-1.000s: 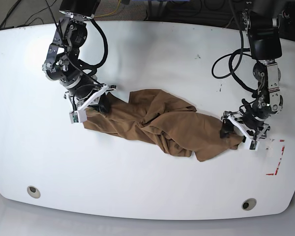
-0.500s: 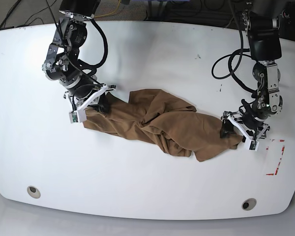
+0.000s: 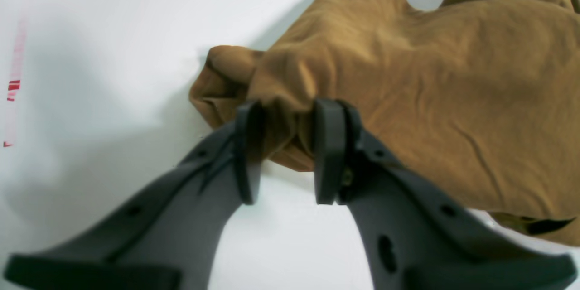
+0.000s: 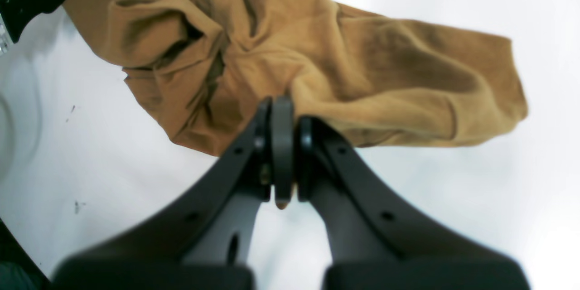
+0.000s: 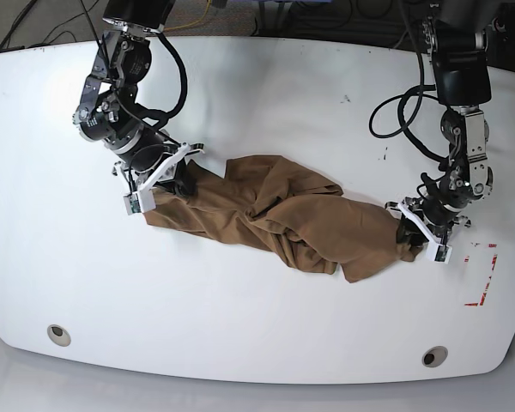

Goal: Layout the t-shirt on the table in an organized manner, then fold the t-shirt properly

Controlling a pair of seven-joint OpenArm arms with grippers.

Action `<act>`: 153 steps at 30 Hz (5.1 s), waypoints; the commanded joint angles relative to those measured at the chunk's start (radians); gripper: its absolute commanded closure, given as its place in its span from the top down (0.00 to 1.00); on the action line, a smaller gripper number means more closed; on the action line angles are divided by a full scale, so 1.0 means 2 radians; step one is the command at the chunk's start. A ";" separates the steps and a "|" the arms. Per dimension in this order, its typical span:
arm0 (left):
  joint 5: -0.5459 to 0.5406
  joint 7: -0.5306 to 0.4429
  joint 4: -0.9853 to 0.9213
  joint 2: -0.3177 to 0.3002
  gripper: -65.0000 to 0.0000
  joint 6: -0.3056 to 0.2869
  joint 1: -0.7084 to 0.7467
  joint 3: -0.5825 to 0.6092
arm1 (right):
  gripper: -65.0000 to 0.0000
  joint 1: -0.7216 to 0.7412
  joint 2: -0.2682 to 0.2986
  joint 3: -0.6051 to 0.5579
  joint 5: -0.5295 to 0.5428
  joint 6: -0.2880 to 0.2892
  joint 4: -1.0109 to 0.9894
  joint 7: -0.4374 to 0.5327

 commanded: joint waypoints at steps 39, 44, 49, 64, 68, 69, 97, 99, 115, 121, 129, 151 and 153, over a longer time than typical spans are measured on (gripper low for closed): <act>-0.010 0.065 0.113 -0.031 0.42 0.000 0.021 -0.029 | 0.00 0.006 0.010 0.002 0.009 0.006 0.011 0.013; -0.010 0.092 0.141 -0.031 0.43 0.000 0.023 -0.050 | 0.00 0.002 0.011 0.002 0.009 0.006 0.011 0.014; -0.009 0.094 0.143 -0.031 0.49 0.000 0.023 -0.065 | 0.00 0.000 0.011 0.002 0.009 0.006 0.011 0.014; -0.007 0.090 0.036 -0.030 0.80 0.001 -0.048 -0.050 | 0.00 0.000 0.010 0.002 0.009 0.006 0.010 0.014; -0.007 0.072 -0.002 -0.030 0.80 0.001 -0.069 -0.030 | 0.00 0.000 0.010 0.002 0.009 0.006 0.010 0.014; -0.007 0.070 -0.007 -0.030 0.80 0.001 -0.070 -0.023 | 0.00 0.000 0.010 0.002 0.009 0.006 0.010 0.014; -0.010 0.045 -0.042 -0.031 0.24 0.000 -0.066 0.049 | 0.00 -0.001 0.010 0.002 0.009 0.006 0.011 0.015; -0.009 0.045 -0.029 -0.032 0.23 0.000 -0.066 0.048 | 0.00 -0.001 0.010 0.002 0.009 0.006 0.011 0.015; -0.008 0.048 0.134 -0.045 0.07 0.000 0.010 0.008 | 0.00 -0.001 0.010 0.015 0.011 0.006 0.030 0.015; -0.009 0.049 0.189 -0.045 0.04 0.000 0.034 -0.037 | 0.00 0.000 0.011 0.036 0.011 0.006 0.057 0.015; -0.009 0.053 0.267 -0.046 0.04 0.000 0.051 -0.089 | 0.00 0.014 0.045 0.063 0.047 0.007 0.074 0.013; -0.007 0.135 0.298 -0.008 0.58 0.000 0.017 -0.062 | 0.00 0.017 0.078 0.068 0.083 0.006 0.071 0.012; -0.007 0.135 0.289 0.000 0.72 0.000 0.014 -0.055 | 0.00 0.016 0.078 0.063 0.083 0.006 0.071 0.012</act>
